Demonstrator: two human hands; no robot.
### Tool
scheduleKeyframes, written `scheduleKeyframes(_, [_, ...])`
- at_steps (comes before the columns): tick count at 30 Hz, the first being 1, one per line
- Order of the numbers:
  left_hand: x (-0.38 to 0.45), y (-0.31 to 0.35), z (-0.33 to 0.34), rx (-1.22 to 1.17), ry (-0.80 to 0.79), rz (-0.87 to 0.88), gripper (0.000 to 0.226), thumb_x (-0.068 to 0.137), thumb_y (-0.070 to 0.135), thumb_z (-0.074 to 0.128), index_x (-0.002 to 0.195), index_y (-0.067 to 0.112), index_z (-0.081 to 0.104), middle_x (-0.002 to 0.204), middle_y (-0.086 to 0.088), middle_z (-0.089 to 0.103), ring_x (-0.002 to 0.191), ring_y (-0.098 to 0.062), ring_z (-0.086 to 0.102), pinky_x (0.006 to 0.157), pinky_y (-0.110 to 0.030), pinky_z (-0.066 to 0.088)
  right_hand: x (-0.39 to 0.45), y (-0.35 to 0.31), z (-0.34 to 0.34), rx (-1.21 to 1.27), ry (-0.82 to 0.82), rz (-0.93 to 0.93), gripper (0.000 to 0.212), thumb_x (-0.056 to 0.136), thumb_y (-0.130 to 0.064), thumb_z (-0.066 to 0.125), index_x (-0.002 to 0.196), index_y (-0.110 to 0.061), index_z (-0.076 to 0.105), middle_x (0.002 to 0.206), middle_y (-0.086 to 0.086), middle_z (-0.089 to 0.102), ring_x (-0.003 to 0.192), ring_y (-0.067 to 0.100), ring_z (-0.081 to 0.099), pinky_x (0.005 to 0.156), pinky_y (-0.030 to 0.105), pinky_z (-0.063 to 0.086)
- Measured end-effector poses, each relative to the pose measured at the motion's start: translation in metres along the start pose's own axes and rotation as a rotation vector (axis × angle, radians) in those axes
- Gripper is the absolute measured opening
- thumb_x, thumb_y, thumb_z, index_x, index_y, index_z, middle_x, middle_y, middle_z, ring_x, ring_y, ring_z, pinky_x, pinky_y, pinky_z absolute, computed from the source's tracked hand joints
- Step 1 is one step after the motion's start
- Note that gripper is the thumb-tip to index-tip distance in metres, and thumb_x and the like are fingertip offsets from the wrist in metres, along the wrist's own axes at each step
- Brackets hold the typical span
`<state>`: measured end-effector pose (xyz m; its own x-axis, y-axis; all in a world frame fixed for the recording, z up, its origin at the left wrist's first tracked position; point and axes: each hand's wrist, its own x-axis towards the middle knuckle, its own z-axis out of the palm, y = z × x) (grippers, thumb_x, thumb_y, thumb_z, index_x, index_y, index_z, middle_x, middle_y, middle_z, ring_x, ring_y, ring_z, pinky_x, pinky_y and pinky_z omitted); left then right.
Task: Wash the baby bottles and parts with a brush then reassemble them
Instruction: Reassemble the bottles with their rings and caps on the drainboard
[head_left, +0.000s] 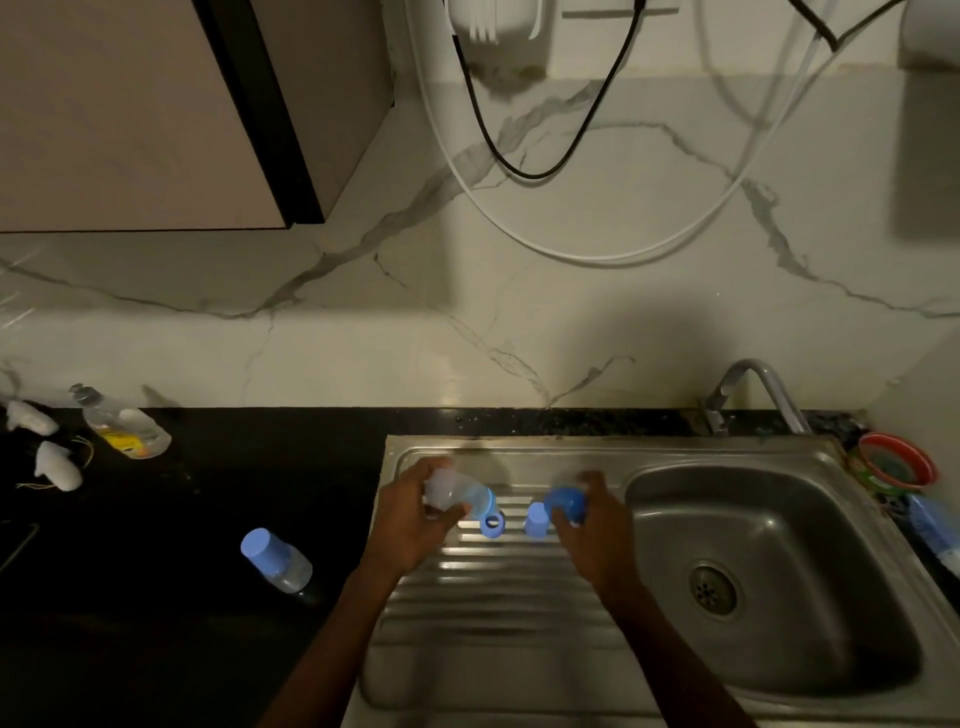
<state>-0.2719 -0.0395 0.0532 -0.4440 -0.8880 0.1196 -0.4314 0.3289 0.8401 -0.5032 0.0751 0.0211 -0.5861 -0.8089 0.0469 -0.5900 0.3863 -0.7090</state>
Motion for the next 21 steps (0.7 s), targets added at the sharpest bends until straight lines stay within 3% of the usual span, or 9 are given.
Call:
scheduleKeyframes(3, [0.012,0.043,-0.014,-0.115,0.194,0.106,0.056,0.078,0.031,0.087,0.127,0.026,0.062,0.121,0.011,0.067,0.111,-0.006,0.065,0.085,-0.026,0.060,0.023,-0.053,-0.061,0.132,0.415,-0.296,0.040,0.092,-0.019,0.073,0.127,-0.010,0.058,0.115,0.000,0.065,0.097,0.003,0.059,0.083,0.012,0.048])
scheduleKeyframes(5, [0.016,0.065,-0.018,-0.123,0.305,0.190,0.056,0.081,0.021,0.086,0.131,0.017,0.060,0.127,0.008,0.065,0.116,-0.008,0.062,0.087,-0.019,0.055,0.030,-0.073,-0.085,0.199,0.578,-0.469,0.037,0.093,-0.013,0.071,0.125,-0.001,0.058,0.119,-0.001,0.059,0.101,0.003,0.057,0.085,0.010,0.046])
scheduleKeyframes(7, [0.016,0.061,-0.011,-0.075,0.263,0.197,0.054,0.082,0.027,0.086,0.129,0.020,0.060,0.123,0.009,0.065,0.112,-0.008,0.063,0.087,-0.022,0.056,0.034,-0.054,-0.080,0.159,0.460,-0.467,0.036,0.091,-0.013,0.072,0.123,-0.002,0.059,0.118,-0.001,0.059,0.103,0.006,0.058,0.085,0.012,0.045])
scheduleKeyframes(10, [0.014,0.030,0.004,0.065,0.095,0.080,0.053,0.077,0.062,0.078,0.119,0.034,0.062,0.109,0.015,0.069,0.099,-0.004,0.067,0.084,-0.041,0.059,0.028,0.003,-0.049,-0.133,-0.051,-0.153,0.037,0.088,-0.020,0.076,0.120,-0.012,0.060,0.108,0.004,0.066,0.101,0.022,0.067,0.079,0.021,0.042])
scheduleKeyframes(11, [0.011,0.021,0.010,0.043,0.100,0.061,0.053,0.076,0.063,0.078,0.118,0.034,0.063,0.109,0.016,0.069,0.099,-0.003,0.067,0.083,-0.043,0.060,0.026,0.013,-0.046,-0.134,-0.100,-0.075,0.035,0.088,-0.020,0.076,0.118,-0.012,0.060,0.105,0.004,0.066,0.099,0.025,0.067,0.079,0.022,0.042])
scheduleKeyframes(15, [0.002,0.047,0.005,-0.070,0.266,0.112,0.052,0.079,0.034,0.086,0.125,0.025,0.062,0.118,0.016,0.065,0.106,-0.008,0.065,0.082,-0.028,0.060,0.024,-0.013,-0.067,0.142,0.238,-0.165,0.034,0.091,-0.019,0.074,0.120,-0.019,0.058,0.111,-0.001,0.066,0.091,0.004,0.062,0.076,0.017,0.048])
scheduleKeyframes(18, [-0.002,0.050,0.002,-0.037,0.339,0.125,0.053,0.081,0.029,0.087,0.127,0.021,0.061,0.122,0.015,0.063,0.109,-0.010,0.064,0.084,-0.019,0.053,0.016,-0.035,-0.073,0.172,0.517,-0.394,0.039,0.091,-0.012,0.074,0.126,-0.005,0.058,0.121,0.002,0.062,0.106,0.006,0.058,0.090,0.017,0.048])
scheduleKeyframes(19, [-0.001,0.043,0.005,-0.007,0.290,0.110,0.054,0.081,0.030,0.087,0.127,0.020,0.061,0.122,0.013,0.064,0.109,-0.009,0.064,0.084,-0.021,0.054,0.014,-0.030,-0.067,0.136,0.489,-0.428,0.040,0.091,-0.012,0.073,0.127,-0.003,0.058,0.123,0.004,0.061,0.111,0.009,0.057,0.093,0.019,0.047])
scheduleKeyframes(21, [-0.004,0.026,0.013,0.126,0.095,0.033,0.056,0.080,0.038,0.086,0.128,0.021,0.062,0.119,0.009,0.066,0.107,-0.012,0.066,0.087,-0.027,0.055,0.014,-0.006,-0.045,0.006,0.198,-0.351,0.037,0.093,-0.018,0.071,0.127,-0.008,0.060,0.122,0.006,0.063,0.111,0.015,0.061,0.093,0.024,0.048])
